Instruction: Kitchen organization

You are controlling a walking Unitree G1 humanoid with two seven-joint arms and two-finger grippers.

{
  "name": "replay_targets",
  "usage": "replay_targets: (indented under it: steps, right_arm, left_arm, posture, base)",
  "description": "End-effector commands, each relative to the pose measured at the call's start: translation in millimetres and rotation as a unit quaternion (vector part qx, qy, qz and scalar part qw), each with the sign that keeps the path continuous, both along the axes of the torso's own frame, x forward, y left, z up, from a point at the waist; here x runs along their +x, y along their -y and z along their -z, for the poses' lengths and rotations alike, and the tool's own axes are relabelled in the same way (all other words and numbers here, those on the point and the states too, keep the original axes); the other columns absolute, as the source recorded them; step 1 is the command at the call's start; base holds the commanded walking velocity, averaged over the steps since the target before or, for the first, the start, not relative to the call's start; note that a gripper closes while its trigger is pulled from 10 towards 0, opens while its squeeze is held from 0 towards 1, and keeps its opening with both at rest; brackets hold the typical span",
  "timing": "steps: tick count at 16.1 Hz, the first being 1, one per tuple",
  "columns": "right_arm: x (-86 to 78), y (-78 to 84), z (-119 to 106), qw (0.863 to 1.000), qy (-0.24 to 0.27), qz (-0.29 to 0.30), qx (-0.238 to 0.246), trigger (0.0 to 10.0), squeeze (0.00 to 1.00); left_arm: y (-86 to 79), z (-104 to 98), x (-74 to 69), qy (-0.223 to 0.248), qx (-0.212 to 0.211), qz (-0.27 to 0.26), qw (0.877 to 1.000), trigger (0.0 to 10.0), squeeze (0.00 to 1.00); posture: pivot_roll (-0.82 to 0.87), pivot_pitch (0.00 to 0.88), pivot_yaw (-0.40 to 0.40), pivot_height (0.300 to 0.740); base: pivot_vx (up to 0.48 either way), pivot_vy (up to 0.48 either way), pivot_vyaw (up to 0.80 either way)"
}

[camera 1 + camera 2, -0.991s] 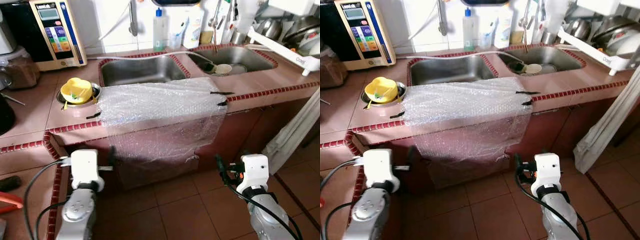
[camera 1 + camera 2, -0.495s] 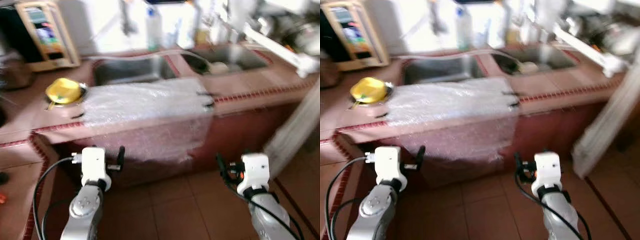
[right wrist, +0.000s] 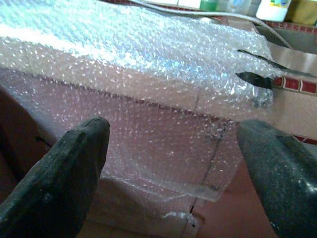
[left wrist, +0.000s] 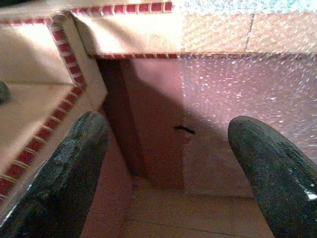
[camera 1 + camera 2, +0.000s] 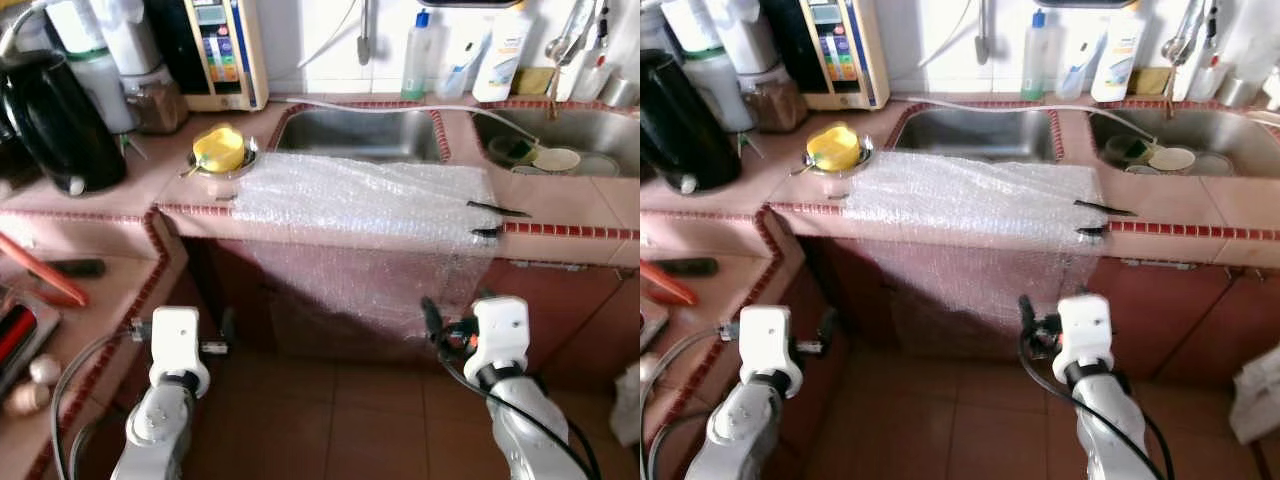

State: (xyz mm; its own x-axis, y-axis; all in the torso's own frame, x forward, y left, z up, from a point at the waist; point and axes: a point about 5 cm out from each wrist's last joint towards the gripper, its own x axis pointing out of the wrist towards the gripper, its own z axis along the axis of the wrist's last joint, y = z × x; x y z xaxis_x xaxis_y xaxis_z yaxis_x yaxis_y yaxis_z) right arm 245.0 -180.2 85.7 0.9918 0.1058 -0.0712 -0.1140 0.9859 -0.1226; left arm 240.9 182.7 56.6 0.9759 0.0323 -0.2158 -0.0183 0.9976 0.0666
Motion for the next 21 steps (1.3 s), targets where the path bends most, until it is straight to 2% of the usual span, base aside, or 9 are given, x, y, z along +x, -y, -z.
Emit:
replay_targets:
  steps: [1, 5, 7, 9, 11, 14, 16, 19, 21]
  right_arm:
    - [2.3, -4.0, -4, 1.000, 0.012, -0.002, 0.010, 10.0, 0.00]
    - [5.5, -6.1, -16, 0.999, 0.033, 0.003, 0.035, 10.0, 0.00]
    - [9.7, -8.6, -13, 0.999, 0.022, 0.008, 0.047, 10.0, 0.00]
    - [13.5, -10.4, -8, 0.999, 0.012, -0.001, 0.037, 10.0, 0.00]
    - [17.0, -12.5, -10, 0.999, 0.010, -0.023, 0.026, 10.0, 0.00]
    - [18.5, -7.7, -8, 1.000, 0.009, -0.019, 0.020, 10.0, 0.00]
    - [16.9, -5.6, -14, 1.000, 0.021, -0.012, 0.016, 10.0, 0.00]
    - [15.7, -27.4, -29, 0.997, 0.058, -0.052, 0.014, 10.0, 0.00]
    - [14.6, -35.6, -39, 0.995, 0.075, -0.067, 0.017, 10.0, 0.00]
  left_arm:
    - [-3.5, -1, 0.8, 0.008, 0.002, 0.017, 1.000, 10.0, 0.00]
    - [3.1, -8, 3.5, 0.027, -0.027, 0.039, 0.999, 10.0, 0.00]
    - [11.0, -26, 15.2, 0.067, -0.009, 0.047, 0.997, 10.0, 0.00]
    - [15.5, -25, 24.7, 0.070, -0.010, 0.064, 0.995, 10.0, 0.00]
    - [10.8, -29, 34.4, 0.078, -0.006, 0.062, 0.995, 10.0, 0.00]
    - [7.0, -23, 25.3, 0.072, 0.001, 0.045, 0.996, 10.0, 0.00]
    - [3.6, -19, 5.0, 0.078, 0.007, 0.019, 0.997, 10.0, 0.00]
    - [0.3, -25, 3.5, 0.084, 0.006, 0.013, 0.996, 10.0, 0.00]
    - [4.6, -40, 7.6, 0.108, -0.017, 0.016, 0.994, 10.0, 0.00]
  posture:
    - [-0.04, 0.000, 0.049, 0.740]
    - [-0.02, 0.000, 0.043, 0.740]
    - [-0.01, 0.000, 0.027, 0.740]
    - [0.00, 0.000, -0.019, 0.740]
    - [0.00, 0.000, -0.033, 0.740]
    - [0.00, 0.000, -0.010, 0.740]
    - [0.00, 0.000, 0.013, 0.740]
    - [0.00, 0.003, 0.022, 0.740]
    - [0.00, 0.008, 0.019, 0.740]
  base:
    - [0.000, 0.000, 0.00]
    - [0.000, 0.000, 0.00]
    - [0.000, 0.000, -0.38]
    - [0.000, 0.000, -0.80]
    - [0.000, 0.000, -0.79]
    - [0.000, 0.000, -0.56]
    - [0.000, 0.000, 0.00]
    - [0.000, 0.000, 0.00]
    - [0.000, 0.000, 0.00]
